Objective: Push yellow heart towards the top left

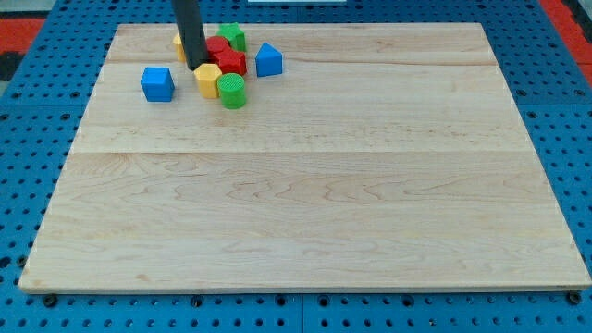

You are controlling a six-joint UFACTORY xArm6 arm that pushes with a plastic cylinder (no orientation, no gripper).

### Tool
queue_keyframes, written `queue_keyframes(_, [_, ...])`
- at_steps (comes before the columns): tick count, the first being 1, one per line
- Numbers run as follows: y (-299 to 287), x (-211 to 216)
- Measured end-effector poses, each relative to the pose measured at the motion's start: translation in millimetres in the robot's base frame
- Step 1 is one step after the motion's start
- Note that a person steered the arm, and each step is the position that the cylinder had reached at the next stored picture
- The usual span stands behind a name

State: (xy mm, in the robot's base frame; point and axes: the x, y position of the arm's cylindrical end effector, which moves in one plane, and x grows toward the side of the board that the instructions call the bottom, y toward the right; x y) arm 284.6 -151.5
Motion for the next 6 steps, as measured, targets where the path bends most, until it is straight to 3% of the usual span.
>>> queue_keyframes(1, [-12,-9])
queue_keyframes(4, [39,-36])
queue_keyframes(6, [-8,-61])
